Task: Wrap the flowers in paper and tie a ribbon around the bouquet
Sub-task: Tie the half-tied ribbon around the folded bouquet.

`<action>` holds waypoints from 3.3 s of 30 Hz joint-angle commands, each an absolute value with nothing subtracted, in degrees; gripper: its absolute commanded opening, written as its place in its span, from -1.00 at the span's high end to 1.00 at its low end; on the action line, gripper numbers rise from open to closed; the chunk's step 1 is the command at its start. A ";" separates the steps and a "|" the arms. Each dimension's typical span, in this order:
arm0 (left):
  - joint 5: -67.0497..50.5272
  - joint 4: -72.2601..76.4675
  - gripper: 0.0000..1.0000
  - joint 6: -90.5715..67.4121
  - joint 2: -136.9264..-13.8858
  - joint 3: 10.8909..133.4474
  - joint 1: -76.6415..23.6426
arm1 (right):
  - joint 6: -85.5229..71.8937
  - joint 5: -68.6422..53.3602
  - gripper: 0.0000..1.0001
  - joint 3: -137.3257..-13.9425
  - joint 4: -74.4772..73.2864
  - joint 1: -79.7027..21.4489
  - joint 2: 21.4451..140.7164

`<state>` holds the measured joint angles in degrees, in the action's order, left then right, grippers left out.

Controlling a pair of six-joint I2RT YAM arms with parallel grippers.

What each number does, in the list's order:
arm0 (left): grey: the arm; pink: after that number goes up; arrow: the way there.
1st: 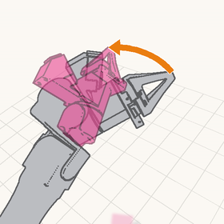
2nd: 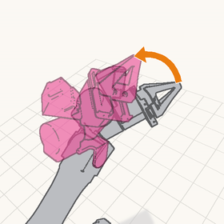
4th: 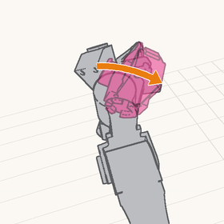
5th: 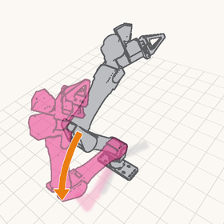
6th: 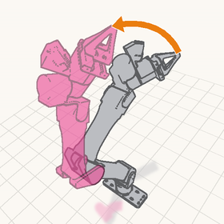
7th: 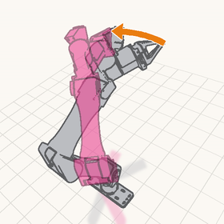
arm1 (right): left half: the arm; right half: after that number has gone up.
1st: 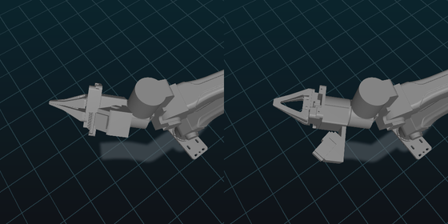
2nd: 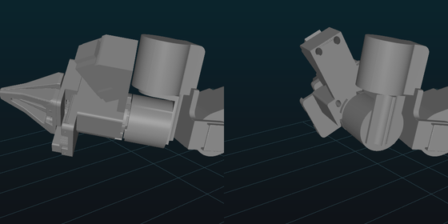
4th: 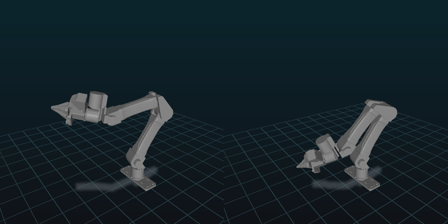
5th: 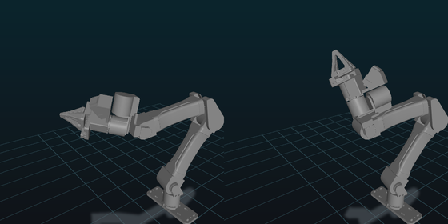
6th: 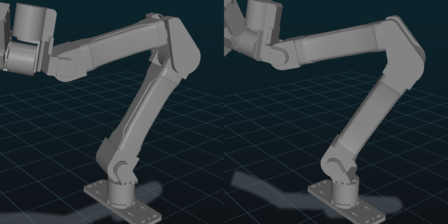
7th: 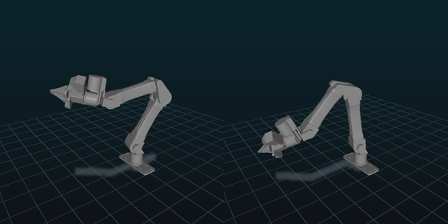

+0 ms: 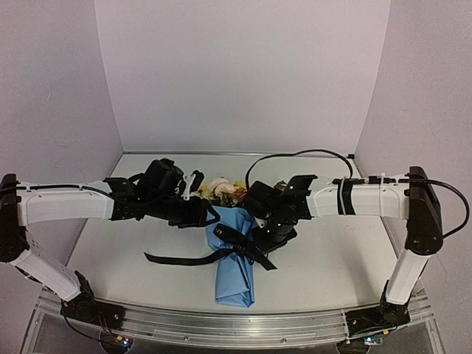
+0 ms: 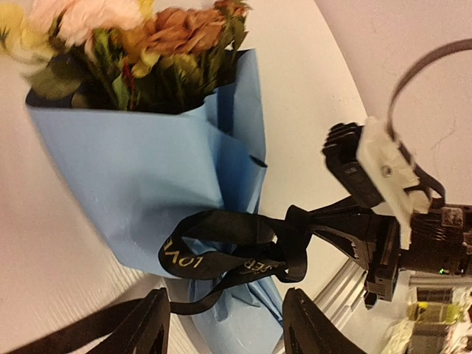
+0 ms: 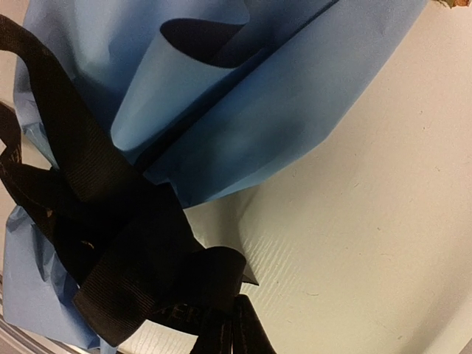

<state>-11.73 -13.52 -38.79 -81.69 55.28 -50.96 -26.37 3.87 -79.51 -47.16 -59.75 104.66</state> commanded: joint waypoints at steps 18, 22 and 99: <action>-9.22 4.10 -0.10 -67.71 -91.12 50.45 -56.64 | -29.41 3.16 1.00 -76.74 -43.57 -58.68 102.31; -9.46 4.20 -0.11 -67.50 -91.90 51.12 -56.57 | -29.48 3.10 1.00 -76.55 -43.26 -58.62 102.28; -21.97 -9.35 1.00 -42.81 -88.27 49.58 -44.20 | -15.45 11.54 1.00 -79.96 -47.08 -65.27 102.16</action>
